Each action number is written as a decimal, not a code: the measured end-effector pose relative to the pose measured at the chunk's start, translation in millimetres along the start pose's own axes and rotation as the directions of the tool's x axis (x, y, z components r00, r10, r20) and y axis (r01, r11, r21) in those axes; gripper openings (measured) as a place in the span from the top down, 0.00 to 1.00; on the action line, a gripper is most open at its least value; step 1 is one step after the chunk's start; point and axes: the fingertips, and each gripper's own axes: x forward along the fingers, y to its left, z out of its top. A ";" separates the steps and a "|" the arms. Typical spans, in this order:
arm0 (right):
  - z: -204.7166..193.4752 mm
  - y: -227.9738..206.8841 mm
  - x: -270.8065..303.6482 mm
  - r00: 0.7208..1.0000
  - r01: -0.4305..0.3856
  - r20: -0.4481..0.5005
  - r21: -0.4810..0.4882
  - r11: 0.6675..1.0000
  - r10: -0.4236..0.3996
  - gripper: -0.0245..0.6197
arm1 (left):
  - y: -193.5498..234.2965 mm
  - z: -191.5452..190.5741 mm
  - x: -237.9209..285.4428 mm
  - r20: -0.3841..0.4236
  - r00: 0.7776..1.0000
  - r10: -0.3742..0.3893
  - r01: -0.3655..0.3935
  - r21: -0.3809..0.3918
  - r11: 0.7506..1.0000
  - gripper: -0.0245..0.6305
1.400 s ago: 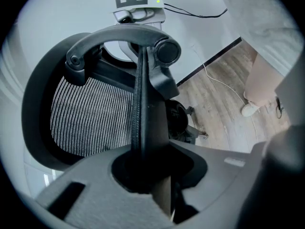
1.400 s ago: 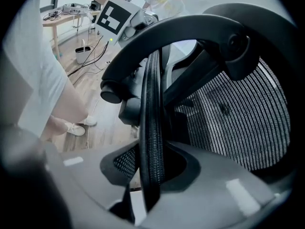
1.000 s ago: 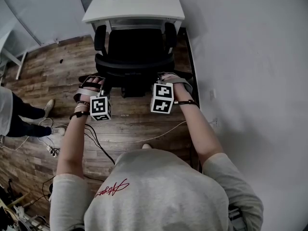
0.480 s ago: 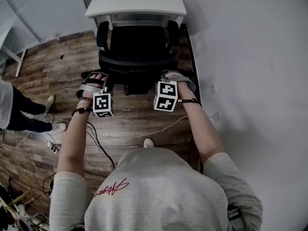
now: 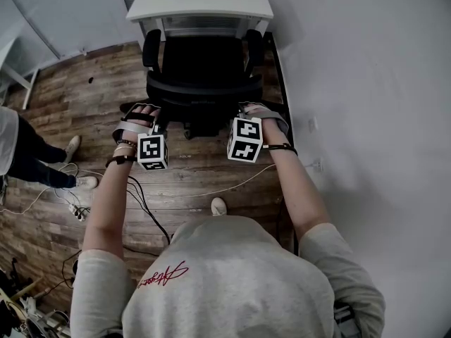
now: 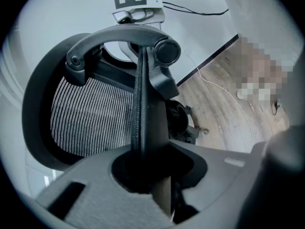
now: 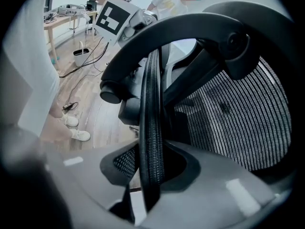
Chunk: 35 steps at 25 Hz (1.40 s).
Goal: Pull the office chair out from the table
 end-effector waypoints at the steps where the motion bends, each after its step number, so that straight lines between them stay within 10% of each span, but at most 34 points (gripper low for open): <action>1: 0.8 3.1 -1.2 1.000 0.002 -0.001 0.000 1.000 -0.002 0.80 | -2.2 -0.1 -2.0 -0.001 1.000 0.002 -0.002 0.002 1.000 0.86; 35: 15.4 69.5 -33.5 1.000 0.013 -0.022 0.012 1.000 -0.012 0.81 | -46.7 10.5 -56.7 0.011 1.000 0.012 -0.012 0.021 1.000 0.86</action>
